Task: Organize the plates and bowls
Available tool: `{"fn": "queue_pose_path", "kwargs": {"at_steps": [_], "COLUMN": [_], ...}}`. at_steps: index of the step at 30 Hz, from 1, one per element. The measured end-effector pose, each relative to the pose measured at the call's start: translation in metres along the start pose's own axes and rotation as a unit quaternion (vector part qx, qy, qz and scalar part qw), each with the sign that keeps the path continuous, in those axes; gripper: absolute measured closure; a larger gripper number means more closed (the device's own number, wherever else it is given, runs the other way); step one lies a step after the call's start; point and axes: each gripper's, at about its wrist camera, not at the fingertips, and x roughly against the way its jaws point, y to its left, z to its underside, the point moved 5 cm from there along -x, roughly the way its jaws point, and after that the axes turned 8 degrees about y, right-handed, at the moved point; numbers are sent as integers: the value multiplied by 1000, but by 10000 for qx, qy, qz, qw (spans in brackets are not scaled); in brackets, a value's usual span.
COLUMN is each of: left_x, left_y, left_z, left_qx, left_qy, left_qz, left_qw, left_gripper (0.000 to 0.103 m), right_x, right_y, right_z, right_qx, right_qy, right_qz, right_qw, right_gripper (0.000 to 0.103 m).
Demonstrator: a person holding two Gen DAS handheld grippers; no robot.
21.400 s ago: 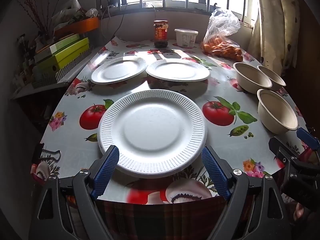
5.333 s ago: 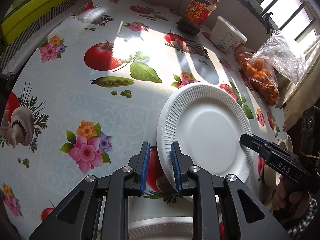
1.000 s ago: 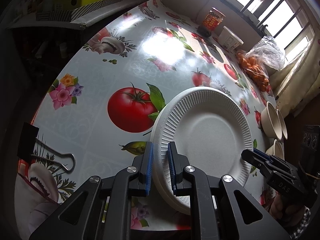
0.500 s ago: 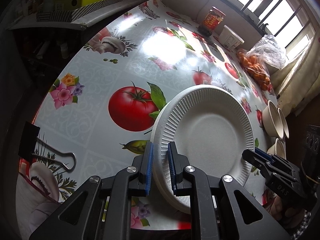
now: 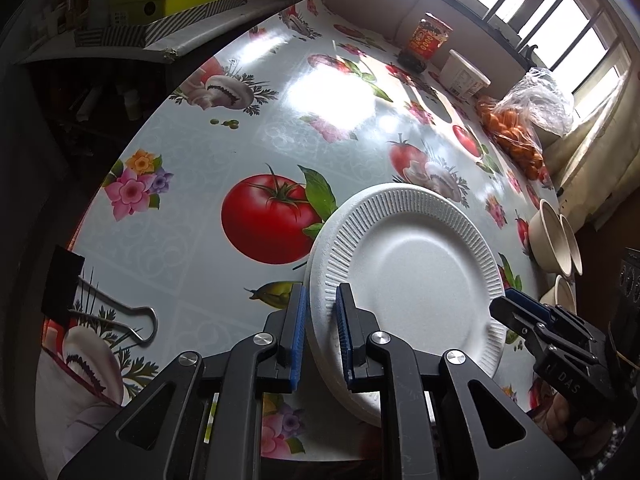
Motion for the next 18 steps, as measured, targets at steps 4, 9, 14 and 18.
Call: {"fn": "queue_pose_path", "kwargs": {"at_steps": [4, 9, 14, 18], "left_x": [1, 7, 15, 23], "left_y": [-1, -1, -1, -4], "left_z": [0, -1, -2, -4], "left_qx": [-34, -119, -194, -346], "left_qy": [-35, -196, -416, -659], "left_qz": [-40, -188, -379, -612], "left_qw": [10000, 9996, 9982, 9953], "left_gripper": [87, 84, 80, 80], "right_x": [0, 4, 11, 14], "right_y": [0, 2, 4, 3], "right_z": [0, 0, 2, 5], "right_qx": [9, 36, 24, 3], "right_qy": [1, -66, -218, -294], "right_qz": [1, 52, 114, 130], "right_qw": [10000, 10000, 9997, 9995], "right_gripper": [72, 69, 66, 64]}}
